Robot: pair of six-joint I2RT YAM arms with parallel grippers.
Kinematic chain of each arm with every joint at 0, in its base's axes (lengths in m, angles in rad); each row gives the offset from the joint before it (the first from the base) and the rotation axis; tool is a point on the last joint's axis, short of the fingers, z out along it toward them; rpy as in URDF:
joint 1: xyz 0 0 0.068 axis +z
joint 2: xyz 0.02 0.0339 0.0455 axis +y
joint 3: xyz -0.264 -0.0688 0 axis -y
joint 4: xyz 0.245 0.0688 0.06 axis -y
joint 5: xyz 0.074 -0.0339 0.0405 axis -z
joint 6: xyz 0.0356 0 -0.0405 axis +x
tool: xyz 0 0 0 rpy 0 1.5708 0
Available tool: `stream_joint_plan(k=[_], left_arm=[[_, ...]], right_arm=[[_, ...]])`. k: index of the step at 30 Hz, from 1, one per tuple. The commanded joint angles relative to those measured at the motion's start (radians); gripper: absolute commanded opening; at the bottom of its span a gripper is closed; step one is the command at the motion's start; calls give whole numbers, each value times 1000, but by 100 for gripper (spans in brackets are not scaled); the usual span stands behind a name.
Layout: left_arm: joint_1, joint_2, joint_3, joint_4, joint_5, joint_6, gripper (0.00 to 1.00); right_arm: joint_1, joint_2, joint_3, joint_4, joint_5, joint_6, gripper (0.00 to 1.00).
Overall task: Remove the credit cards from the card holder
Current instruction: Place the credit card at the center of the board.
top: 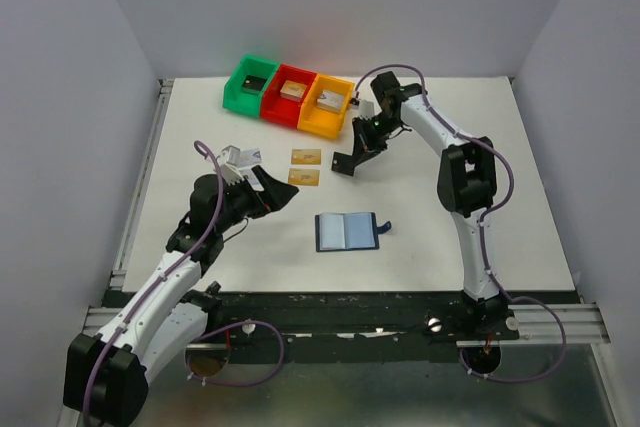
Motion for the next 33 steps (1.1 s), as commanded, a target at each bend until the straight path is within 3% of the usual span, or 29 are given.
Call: stream_joint_plan(k=[1, 15, 23, 33], left_arm=[[7, 13, 26, 11, 23, 40, 99], [7, 33, 22, 12, 18, 54, 99], [7, 44, 19, 20, 26, 52, 99], [7, 43, 16, 17, 28, 51, 99]], right_arm=[[-3, 70, 105, -47, -42, 8, 2], [-38, 114, 131, -67, -51, 8, 4], [-41, 126, 124, -62, -32, 23, 23], [-61, 91, 102, -33, 33, 60, 32]])
